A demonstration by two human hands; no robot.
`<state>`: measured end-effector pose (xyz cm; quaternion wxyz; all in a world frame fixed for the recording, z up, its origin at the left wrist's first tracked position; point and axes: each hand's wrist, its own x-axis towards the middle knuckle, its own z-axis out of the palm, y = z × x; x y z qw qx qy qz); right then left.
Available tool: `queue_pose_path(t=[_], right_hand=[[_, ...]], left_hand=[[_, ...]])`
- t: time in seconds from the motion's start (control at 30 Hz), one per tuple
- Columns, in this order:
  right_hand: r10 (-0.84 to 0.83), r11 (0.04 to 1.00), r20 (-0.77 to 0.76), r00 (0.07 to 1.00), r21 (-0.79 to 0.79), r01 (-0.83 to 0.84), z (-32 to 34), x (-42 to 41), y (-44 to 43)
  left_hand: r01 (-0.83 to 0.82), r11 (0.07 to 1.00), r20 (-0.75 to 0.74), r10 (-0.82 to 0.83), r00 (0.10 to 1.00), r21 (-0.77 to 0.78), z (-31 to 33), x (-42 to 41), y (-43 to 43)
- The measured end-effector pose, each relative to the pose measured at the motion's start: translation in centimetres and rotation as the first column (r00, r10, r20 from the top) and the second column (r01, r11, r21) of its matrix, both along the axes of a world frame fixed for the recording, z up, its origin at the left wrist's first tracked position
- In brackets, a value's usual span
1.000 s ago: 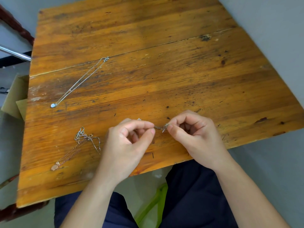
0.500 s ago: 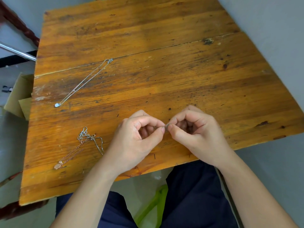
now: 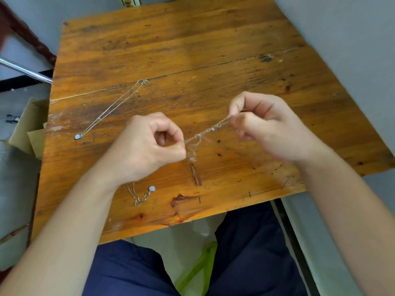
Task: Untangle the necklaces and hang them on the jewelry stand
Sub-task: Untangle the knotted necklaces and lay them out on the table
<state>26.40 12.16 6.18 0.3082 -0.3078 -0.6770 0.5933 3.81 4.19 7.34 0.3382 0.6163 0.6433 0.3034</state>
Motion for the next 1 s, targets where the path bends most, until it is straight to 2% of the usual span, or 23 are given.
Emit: queue_pose_path(t=[0.07, 0.2, 0.3, 0.4, 0.53, 0.73, 0.9, 1.0], right_hand=[[-0.040, 0.988, -0.047, 0.998, -0.150, 0.033, 0.2, -0.2, 0.5], [-0.073, 0.949, -0.094, 0.993, -0.313, 0.040, -0.6, -0.9, 0.2], [-0.104, 0.931, -0.126, 0.987, -0.363, 0.052, -1.2, -1.3, -0.4], [-0.135, 0.929, -0.168, 0.976, -0.365, 0.065, -1.5, -1.6, -0.9], [-0.163, 0.929, -0.217, 0.962, -0.363, 0.075, -1.7, -1.8, -1.3], [-0.228, 0.881, -0.319, 0.920, -0.471, 0.055, -1.7, -2.1, -1.5], [-0.313, 0.814, -0.363, 0.878, -0.578, 0.051, -1.3, -1.8, -0.9], [-0.308, 0.796, -0.382, 0.871, -0.605, 0.017, -1.2, -1.6, -0.8]], left_hand=[[-0.020, 1.000, 0.195, 0.022, 0.981, -0.011, 0.4, -0.7, 0.1], [-0.067, 0.997, 0.479, 0.082, 0.874, -0.049, 0.6, -0.2, -0.2], [-0.120, 0.990, 0.645, 0.141, 0.751, -0.077, 0.1, 0.7, -0.6], [-0.190, 0.977, 0.742, 0.200, 0.639, -0.100, -0.6, 1.2, -0.9], [-0.226, 0.969, 0.788, 0.218, 0.575, -0.103, -1.4, 1.6, -1.5], [-0.319, 0.946, 0.700, 0.270, 0.661, -0.063, -1.6, 2.3, -1.8], [-0.334, 0.942, 0.725, 0.259, 0.638, -0.043, -0.8, 2.0, -1.3], [-0.306, 0.950, 0.764, 0.242, 0.598, -0.060, -0.5, 2.2, -1.0]])
